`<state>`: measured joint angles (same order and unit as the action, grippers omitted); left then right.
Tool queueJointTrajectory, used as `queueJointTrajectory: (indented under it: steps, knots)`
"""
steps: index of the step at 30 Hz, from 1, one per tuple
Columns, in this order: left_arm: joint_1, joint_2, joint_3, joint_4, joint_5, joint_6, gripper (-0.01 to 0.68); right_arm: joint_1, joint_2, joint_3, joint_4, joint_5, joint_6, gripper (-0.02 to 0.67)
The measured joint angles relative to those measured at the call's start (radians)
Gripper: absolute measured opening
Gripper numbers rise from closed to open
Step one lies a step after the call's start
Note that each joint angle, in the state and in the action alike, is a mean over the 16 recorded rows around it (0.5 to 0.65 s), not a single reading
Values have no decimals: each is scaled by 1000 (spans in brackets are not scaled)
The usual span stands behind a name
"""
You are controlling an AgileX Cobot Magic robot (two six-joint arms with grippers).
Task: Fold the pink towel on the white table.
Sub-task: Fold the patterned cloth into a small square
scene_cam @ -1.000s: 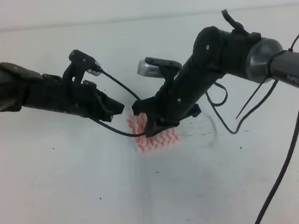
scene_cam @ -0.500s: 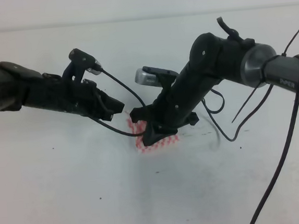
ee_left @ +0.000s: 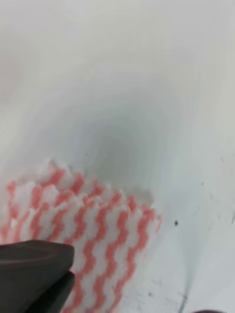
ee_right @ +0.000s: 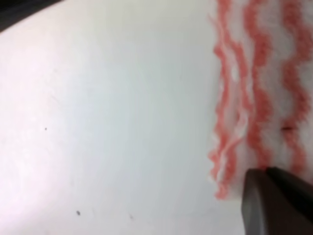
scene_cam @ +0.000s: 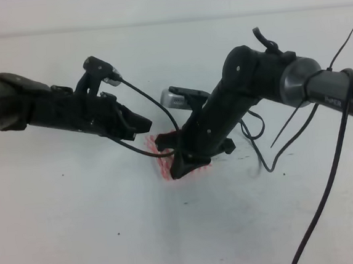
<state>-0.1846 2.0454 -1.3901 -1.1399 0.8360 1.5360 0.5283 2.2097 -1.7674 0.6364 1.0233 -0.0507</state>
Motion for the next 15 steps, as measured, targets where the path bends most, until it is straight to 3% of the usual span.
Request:
queueJointTrajectory:
  steps: [15]
  knots:
    - [-24,24,0,74,61,-46,-1,-6,-1,-86,-116,28,78,-18]
